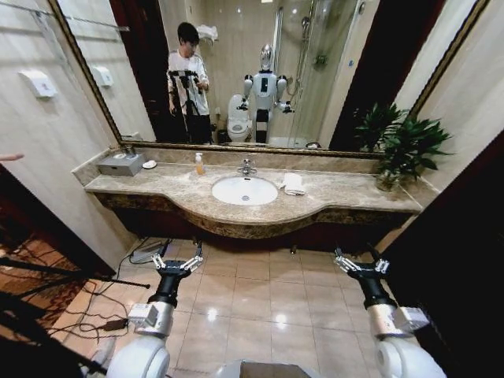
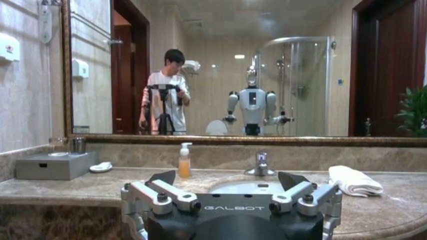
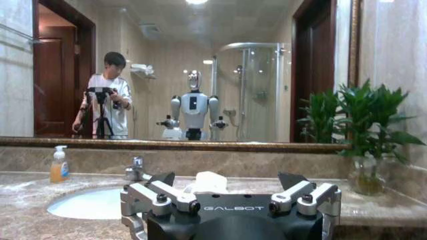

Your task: Pick up the towel from the sink counter and wipe the mirror surface.

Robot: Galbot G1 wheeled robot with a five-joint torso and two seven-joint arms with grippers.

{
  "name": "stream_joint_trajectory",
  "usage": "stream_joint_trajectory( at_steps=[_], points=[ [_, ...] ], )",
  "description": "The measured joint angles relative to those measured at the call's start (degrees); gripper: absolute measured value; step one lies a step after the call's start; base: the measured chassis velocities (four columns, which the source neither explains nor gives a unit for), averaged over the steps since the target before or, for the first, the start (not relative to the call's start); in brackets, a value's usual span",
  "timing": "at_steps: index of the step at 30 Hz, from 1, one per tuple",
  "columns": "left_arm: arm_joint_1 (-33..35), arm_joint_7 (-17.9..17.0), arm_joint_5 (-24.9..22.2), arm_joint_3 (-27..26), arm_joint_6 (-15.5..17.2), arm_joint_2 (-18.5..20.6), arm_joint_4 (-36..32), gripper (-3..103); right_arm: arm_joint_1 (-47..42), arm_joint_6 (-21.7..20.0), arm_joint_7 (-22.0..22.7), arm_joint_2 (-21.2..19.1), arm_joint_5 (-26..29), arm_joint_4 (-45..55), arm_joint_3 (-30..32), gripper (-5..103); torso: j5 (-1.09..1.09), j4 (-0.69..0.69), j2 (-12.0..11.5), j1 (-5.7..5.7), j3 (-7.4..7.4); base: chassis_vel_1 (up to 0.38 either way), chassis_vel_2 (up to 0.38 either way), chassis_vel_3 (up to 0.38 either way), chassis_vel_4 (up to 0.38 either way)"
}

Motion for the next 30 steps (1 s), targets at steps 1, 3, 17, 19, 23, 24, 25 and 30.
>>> stream_joint_trajectory(
  at_steps=[1, 3, 17, 19, 23, 24, 25, 30],
  points=[
    [0.0, 0.0, 0.0, 0.0, 0.0, 0.0, 0.0, 100, 0.1, 0.1, -0.1, 0.0, -0.5, 0.0, -0.2, 100, 0.02, 0.01, 0.0, 0.0, 0.0, 0.0, 0.0, 0.0, 0.0],
    [0.0, 0.0, 0.0, 0.0, 0.0, 0.0, 0.0, 100, 0.2, 0.1, -0.3, 0.0, -1.2, 0.0, -0.4, 100, 0.04, 0.02, 0.0, 0.02, 0.01, 0.0, 0.0, 0.0, 0.0],
    [0.0, 0.0, 0.0, 0.0, 0.0, 0.0, 0.0, 100, 0.1, 0.9, -0.3, -0.1, -1.9, -1.1, 0.2, 100, 0.03, 0.0, 0.0, 0.01, 0.0, -0.011, -0.005, 0.007, 0.002],
    [0.0, 0.0, 0.0, 0.0, 0.0, 0.0, 0.0, 100, 0.1, 1.0, -0.3, -0.1, -1.9, -1.1, 0.2, 100, 0.03, 0.0, 0.0, 0.01, 0.0, 0.0, 0.0, 0.0, 0.0],
    [0.0, 0.0, 0.0, 0.0, 0.0, 0.0, 0.0, 100, 0.0, 1.6, -0.3, -0.1, -1.9, -1.3, 0.2, 100, 0.03, 0.0, 0.0, 0.02, 0.01, 0.0, 0.0, 0.0, 0.0],
    [0.0, 0.0, 0.0, 0.0, 0.0, 0.0, 0.0, 100, 0.0, 1.9, -0.3, -0.1, -1.9, -1.4, 0.2, 100, 0.03, 0.01, 0.0, 0.02, 0.01, 0.0, 0.0, 0.0, 0.0],
    [0.0, 0.0, 0.0, 0.0, 0.0, 0.0, 0.0, 100, 0.0, 1.9, -0.3, -0.1, -1.9, -1.4, 0.2, 100, 0.03, 0.01, 0.0, 0.02, 0.01, 0.0, 0.0, 0.0, 0.0],
    [0.0, 0.0, 0.0, 0.0, 0.0, 0.0, 0.0, 100, 0.0, 2.2, -0.4, -0.1, -1.6, -1.3, 0.6, 100, 0.03, 0.01, 0.0, 0.02, 0.0, 0.0, 0.0, 0.0, 0.0]
  ],
)
